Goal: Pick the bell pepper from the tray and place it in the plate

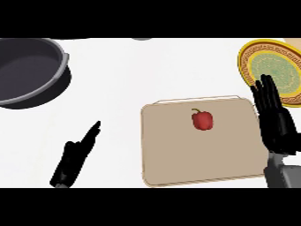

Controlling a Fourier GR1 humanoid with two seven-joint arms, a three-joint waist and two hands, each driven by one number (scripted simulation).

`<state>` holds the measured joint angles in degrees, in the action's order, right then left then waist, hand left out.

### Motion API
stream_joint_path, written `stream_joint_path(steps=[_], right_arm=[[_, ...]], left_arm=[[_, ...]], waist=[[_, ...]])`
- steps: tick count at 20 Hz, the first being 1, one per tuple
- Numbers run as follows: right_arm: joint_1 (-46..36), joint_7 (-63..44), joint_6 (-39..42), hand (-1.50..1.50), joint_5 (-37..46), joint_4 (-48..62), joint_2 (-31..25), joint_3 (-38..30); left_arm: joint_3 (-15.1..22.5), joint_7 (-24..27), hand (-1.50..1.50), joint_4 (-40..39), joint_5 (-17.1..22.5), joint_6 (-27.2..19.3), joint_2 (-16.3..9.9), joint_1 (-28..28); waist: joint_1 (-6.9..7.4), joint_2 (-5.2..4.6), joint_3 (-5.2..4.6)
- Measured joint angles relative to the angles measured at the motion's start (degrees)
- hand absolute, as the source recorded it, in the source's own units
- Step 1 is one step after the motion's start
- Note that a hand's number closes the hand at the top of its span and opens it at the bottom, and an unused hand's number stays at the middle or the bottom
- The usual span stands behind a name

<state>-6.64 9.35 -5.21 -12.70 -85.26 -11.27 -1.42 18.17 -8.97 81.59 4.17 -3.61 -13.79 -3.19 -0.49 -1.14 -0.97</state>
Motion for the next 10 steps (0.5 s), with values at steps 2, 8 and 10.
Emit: stream_joint_path(steps=[2, 8, 10], right_arm=[[-2.69, -1.72, -0.25, 1.50, 1.12, -0.68, -1.48, -0.08], [-11.46, -1.95, 0.75, 1.50, 11.81, -0.84, -15.30, -1.43], [-12.64, -0.99, -4.02, -1.50, 16.17, 1.10, -16.02, -2.79]], left_arm=[[-0.03, 0.63, 0.00, 0.74, 1.50, 0.98, 1.44, 0.88], [-5.97, -0.64, 0.00, -0.41, 4.11, -2.07, 1.40, 1.77], [-6.74, -1.60, 0.00, -0.09, 5.10, -2.62, 2.27, 2.55]], waist=[[0.15, 0.52, 0.34], [1.44, 0.86, 0.25], [1.43, 0.84, 0.52]])
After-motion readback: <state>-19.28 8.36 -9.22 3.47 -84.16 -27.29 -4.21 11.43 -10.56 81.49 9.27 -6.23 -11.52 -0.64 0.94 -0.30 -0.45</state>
